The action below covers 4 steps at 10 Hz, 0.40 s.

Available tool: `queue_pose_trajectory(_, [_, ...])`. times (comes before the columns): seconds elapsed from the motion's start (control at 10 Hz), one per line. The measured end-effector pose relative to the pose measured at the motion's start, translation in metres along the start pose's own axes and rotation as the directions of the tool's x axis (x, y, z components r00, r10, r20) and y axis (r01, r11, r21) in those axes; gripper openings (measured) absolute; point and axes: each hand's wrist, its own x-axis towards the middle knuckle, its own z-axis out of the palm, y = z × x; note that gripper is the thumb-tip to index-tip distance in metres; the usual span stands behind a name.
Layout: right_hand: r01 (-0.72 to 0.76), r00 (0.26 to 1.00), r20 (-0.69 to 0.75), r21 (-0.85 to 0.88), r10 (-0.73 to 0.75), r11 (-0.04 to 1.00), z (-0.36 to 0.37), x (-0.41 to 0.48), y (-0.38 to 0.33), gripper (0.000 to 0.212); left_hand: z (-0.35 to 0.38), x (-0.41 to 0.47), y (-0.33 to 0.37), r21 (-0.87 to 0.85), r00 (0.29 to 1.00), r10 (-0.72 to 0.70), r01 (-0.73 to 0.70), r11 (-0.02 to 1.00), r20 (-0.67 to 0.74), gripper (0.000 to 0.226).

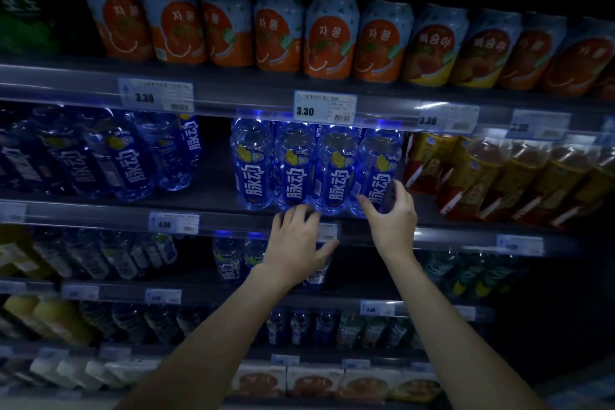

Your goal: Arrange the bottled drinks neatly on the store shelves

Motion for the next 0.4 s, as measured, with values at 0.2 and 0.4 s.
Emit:
queue_pose_trajectory(0.2, [-0.044, 0.999, 0.003, -0.032, 0.045, 0.998, -0.016, -0.018, -0.015, 0.066, -0.028, -0.014, -0.005, -0.142, 0.998, -0.059, 0.064, 0.988, 0.039, 0.066])
queue_pose_trajectory(0.4, [0.094, 0.992, 0.093, -0.097, -0.085, 0.991, -0.033, -0.04, -0.053, 0.056, -0.076, -0.028, -0.009, -0.372, 0.992, -0.101, 0.123, 0.92, 0.079, 0.067])
